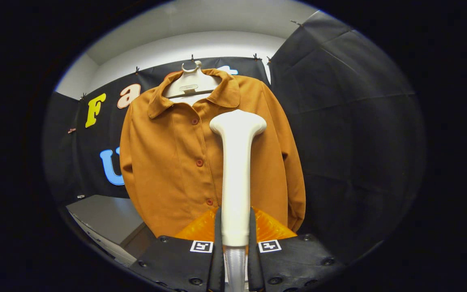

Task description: Iron the clothes twice with a garment steamer, once on the left side and once on the right side.

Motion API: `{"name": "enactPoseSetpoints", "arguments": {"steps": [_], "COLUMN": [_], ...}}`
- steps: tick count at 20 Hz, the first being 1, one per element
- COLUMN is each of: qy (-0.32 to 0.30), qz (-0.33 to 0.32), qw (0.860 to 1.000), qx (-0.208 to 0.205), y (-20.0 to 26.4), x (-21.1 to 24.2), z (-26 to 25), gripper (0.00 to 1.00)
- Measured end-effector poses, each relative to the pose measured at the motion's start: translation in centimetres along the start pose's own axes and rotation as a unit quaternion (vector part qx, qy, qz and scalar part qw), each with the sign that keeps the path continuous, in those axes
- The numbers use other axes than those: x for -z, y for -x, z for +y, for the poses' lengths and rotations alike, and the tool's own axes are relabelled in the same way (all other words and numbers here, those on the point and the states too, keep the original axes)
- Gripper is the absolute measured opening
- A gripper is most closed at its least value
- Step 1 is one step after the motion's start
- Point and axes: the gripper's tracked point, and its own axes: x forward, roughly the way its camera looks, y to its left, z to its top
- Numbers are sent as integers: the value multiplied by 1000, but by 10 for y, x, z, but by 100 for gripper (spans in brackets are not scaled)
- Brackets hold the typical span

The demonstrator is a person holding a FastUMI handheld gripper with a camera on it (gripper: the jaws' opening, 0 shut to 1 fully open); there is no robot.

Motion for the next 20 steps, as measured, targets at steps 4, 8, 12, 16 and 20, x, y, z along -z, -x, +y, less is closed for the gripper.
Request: {"name": "enactPoseSetpoints", "arguments": {"steps": [4,8,12,16,20], "qy": [4,6,6,2,-3], "qz": [32,66,97,126,154], "qw": [999,998,995,992,988], "qx": [4,5,15,23,28], "y": [9,20,33,46,54], "x": [34,67,98,127,147], "z": [-3,-4,-7,-4,-3], "gripper": [26,26,26,26,26]}}
